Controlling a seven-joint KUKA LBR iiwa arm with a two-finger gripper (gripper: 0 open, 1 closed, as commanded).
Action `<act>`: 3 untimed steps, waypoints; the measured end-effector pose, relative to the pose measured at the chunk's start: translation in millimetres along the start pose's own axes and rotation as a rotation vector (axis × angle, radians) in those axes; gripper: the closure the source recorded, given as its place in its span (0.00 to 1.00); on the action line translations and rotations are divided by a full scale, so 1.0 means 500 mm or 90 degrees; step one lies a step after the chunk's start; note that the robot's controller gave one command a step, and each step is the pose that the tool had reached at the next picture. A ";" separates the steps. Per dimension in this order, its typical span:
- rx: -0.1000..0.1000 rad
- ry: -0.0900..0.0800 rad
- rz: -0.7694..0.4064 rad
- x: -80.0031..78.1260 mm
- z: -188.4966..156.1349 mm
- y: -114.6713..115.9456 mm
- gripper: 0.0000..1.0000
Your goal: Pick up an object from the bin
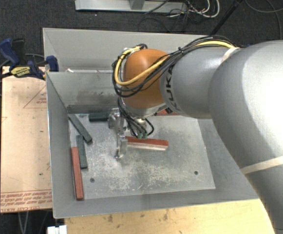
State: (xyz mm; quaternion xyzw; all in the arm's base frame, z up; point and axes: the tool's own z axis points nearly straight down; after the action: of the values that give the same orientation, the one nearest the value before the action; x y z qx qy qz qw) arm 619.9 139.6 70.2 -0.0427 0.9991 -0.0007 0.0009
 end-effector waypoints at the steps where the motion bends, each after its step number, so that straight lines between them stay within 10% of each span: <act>1: 0.001 0.000 0.002 -0.002 -0.003 -0.174 0.00; 2: -0.002 0.000 -0.002 -0.003 -0.004 -0.162 1.00; 3: -0.001 -0.003 -0.266 0.084 -0.234 -0.184 1.00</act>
Offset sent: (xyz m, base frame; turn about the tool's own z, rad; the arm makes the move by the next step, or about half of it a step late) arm 0.0075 -0.0811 0.0018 -0.0054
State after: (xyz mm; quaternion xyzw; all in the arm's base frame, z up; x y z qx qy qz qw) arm 585.7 44.3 187.2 -0.2489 0.9685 0.0000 0.0028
